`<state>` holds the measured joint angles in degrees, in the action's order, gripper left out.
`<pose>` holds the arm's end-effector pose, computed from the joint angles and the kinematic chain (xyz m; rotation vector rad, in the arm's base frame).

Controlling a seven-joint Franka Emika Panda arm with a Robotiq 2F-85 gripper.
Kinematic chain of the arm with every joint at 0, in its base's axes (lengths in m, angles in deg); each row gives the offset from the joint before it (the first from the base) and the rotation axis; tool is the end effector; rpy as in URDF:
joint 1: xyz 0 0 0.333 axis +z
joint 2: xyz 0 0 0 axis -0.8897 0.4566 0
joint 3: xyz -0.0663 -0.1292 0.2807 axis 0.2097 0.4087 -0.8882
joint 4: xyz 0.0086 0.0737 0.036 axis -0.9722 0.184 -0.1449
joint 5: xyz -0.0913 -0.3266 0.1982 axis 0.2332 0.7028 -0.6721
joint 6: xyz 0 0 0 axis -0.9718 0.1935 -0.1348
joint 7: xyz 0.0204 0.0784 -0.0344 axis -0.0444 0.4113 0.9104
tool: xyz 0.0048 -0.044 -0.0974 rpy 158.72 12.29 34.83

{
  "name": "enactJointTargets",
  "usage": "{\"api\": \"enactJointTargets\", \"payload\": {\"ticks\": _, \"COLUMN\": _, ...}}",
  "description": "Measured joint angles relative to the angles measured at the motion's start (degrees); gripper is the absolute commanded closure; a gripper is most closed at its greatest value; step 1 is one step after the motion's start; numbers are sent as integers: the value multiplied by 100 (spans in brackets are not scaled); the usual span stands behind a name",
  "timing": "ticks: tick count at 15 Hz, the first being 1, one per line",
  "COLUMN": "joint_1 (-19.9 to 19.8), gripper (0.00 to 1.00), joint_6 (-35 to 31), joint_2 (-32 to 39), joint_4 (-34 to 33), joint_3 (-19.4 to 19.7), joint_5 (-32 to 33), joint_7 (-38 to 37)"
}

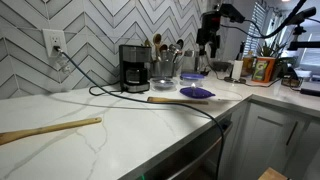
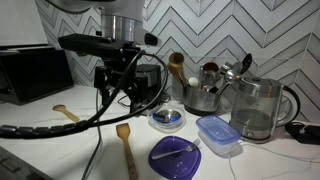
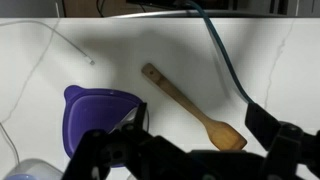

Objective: Remove the blue packet from the silver plate in the lunchbox and put it on the left side of the counter

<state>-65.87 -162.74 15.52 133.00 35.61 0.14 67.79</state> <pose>0.4490 -0.1786 0.5503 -3.0287 -0.2181 0.1767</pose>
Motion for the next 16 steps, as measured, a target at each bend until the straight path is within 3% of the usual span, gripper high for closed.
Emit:
{"api": "enactJointTargets", "payload": {"ticks": 11, "joint_1": -19, "gripper": 0, "joint_6": 0, "joint_2": 0, "joint_4": 0, "joint_3": -19, "joint_5": 2, "joint_7": 0}}
{"api": "enactJointTargets", "payload": {"ticks": 16, "joint_1": -6, "gripper": 0, "joint_6": -266, "joint_2": 43, "joint_4": -39, "joint_3": -496, "joint_5": 89, "joint_7": 20}}
